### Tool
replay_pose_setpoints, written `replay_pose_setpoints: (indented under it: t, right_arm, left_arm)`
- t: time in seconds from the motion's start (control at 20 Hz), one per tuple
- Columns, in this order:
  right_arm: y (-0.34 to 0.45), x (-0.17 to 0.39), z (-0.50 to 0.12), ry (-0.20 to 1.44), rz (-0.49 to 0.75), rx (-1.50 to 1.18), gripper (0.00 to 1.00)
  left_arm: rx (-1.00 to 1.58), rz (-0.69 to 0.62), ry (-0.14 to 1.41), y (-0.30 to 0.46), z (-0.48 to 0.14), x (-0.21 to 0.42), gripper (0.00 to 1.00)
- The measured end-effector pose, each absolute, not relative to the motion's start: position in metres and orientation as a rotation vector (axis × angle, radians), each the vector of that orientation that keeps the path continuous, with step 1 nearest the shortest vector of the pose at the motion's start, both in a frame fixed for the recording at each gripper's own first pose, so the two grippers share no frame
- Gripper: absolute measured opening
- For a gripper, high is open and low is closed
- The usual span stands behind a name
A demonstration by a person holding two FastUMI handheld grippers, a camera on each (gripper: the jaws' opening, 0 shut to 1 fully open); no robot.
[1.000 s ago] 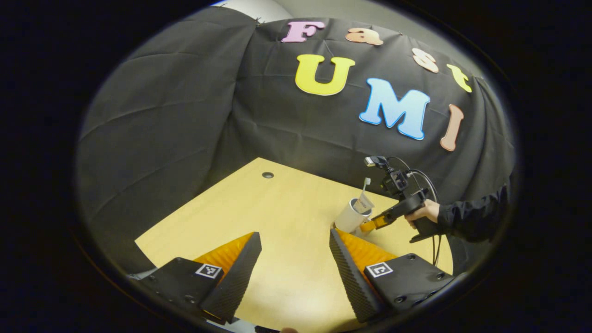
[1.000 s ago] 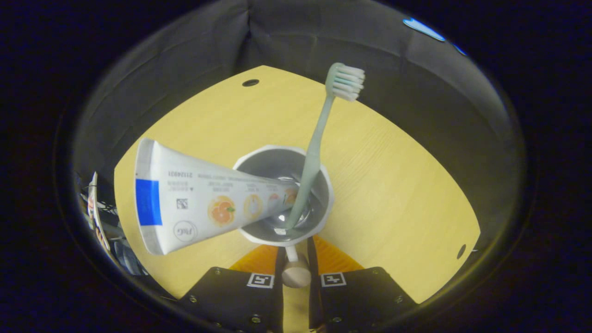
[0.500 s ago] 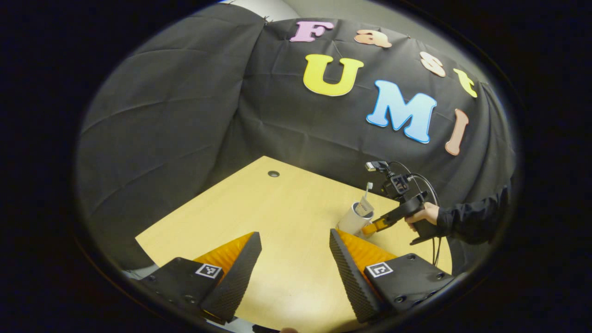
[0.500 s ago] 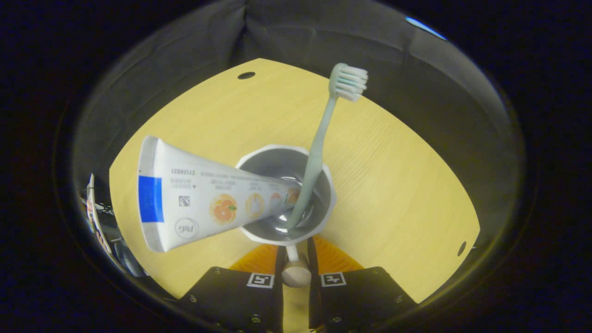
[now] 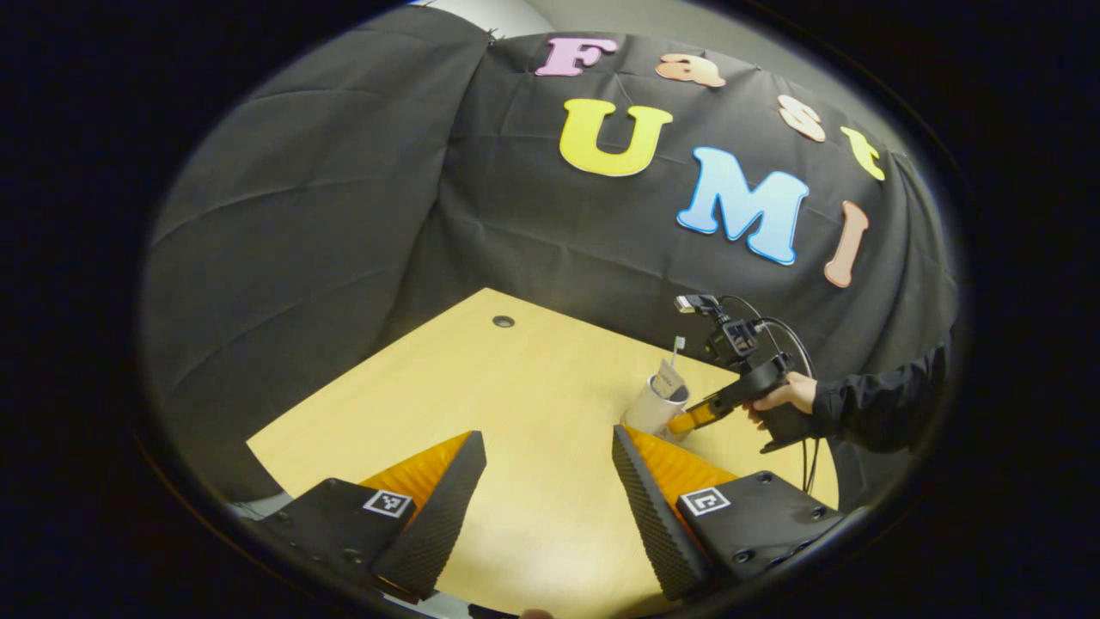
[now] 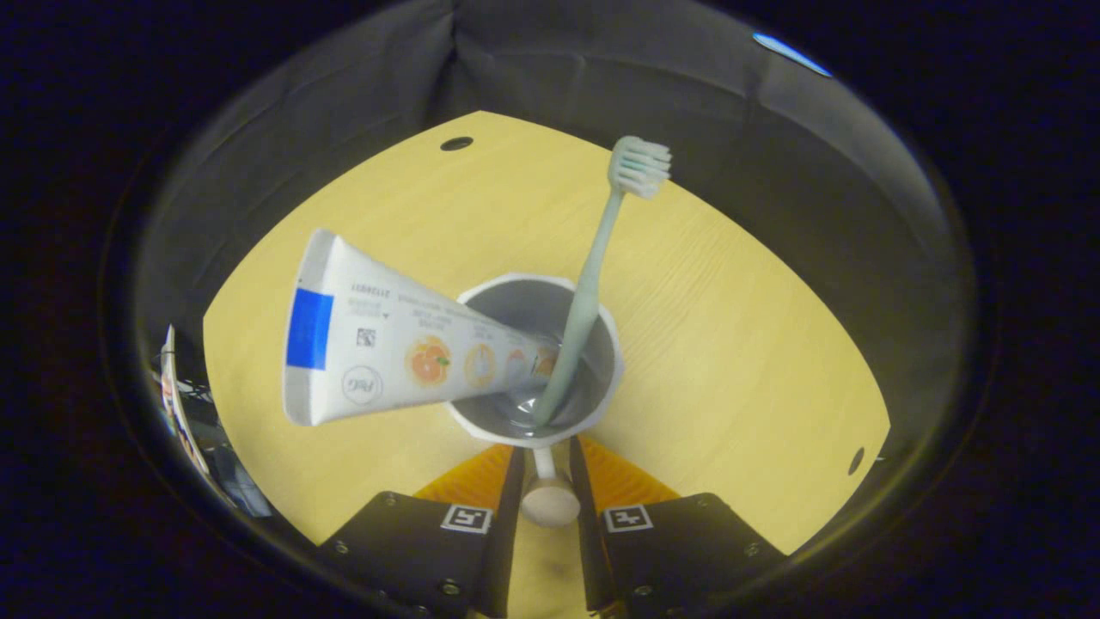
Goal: Put the toothbrush and toothpaste on the desktop into the cup, then pick up the cup and place it on the coaster on the desktop.
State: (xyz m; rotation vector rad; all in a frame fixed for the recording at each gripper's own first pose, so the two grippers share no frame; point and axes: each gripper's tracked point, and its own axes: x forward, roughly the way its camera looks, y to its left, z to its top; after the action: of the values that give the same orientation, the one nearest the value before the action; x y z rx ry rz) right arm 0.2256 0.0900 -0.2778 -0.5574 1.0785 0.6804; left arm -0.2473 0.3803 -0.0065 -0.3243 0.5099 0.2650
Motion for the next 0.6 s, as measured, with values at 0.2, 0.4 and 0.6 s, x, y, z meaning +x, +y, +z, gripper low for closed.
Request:
replay_pose_setpoints:
  t: [0.2, 0.4, 0.6]
  right_arm:
    - [0.087, 0.224, -0.258, 1.018, 0.679, -0.572, 0.36]
    - [0.085, 0.220, -0.219, 0.928, 0.682, -0.542, 0.40]
    - [0.076, 0.212, -0.168, 0.794, 0.653, -0.512, 0.40]
  left_arm:
    - [-0.323, 0.235, 0.510, 0.370, -0.005, -0.240, 0.97]
    - [-0.306, 0.183, 0.506, 0.354, -0.003, -0.229, 0.97]
    - [-0.274, 0.114, 0.491, 0.334, 0.006, -0.214, 0.97]
